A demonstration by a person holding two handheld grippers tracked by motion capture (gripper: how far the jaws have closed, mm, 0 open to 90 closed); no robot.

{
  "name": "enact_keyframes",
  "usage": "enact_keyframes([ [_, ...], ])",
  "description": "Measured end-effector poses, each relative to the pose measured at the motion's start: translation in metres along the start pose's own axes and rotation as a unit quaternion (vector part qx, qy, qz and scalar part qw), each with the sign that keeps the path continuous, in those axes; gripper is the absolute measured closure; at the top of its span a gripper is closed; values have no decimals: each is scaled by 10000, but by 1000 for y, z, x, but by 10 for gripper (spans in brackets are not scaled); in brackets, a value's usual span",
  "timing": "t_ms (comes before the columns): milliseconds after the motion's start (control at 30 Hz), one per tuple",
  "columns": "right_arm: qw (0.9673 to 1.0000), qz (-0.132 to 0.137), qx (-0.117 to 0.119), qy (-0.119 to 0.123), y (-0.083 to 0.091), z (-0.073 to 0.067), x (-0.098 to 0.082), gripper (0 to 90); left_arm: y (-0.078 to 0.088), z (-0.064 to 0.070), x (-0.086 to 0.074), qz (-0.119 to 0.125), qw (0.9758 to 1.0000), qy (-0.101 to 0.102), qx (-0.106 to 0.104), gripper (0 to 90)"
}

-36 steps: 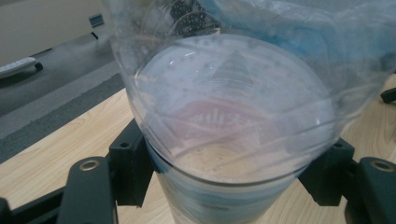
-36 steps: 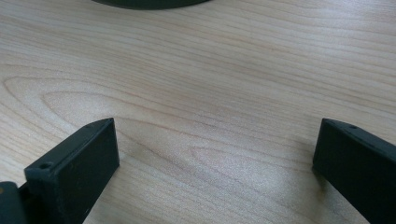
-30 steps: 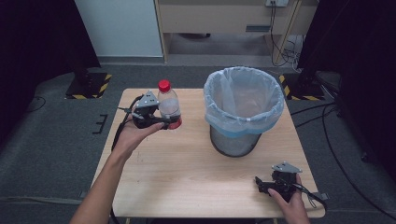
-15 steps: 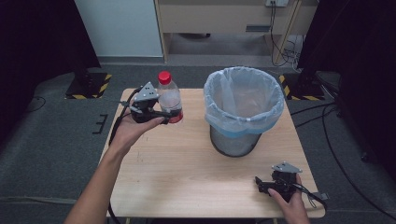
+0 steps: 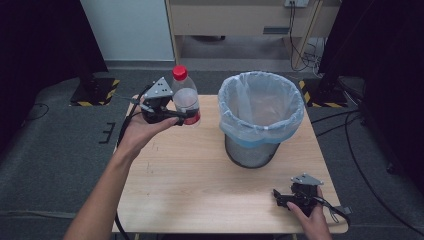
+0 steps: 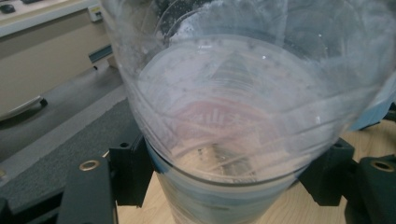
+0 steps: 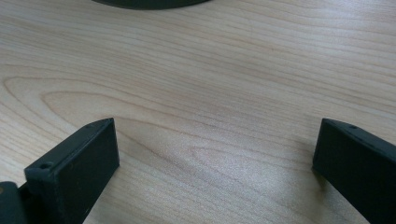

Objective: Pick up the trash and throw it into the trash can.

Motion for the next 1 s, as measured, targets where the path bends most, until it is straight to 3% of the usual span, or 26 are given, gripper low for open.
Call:
enact_keyframes([
  [300, 10000, -1, 1, -3, 0, 0, 0, 3, 3, -1, 20, 144, 9999, 55, -22, 297],
  [567, 10000, -2, 1, -3, 0, 0, 0, 3, -1, 3, 35, 35, 9998, -152, -95, 298],
  [1000, 10000, -5, 17, 17, 0, 0, 0, 3, -1, 10, 69, 160, 9993, -312, -130, 298],
])
Point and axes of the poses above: each handheld gripper's, and its own axes: y roughly backward along the jaws, x roughly out of its top, z roughly to its right, the point moved 8 cm from there along -y, roughly forward along the jaws, and after that the axes turned 6 degrees about -y, right-handed, at the moved point
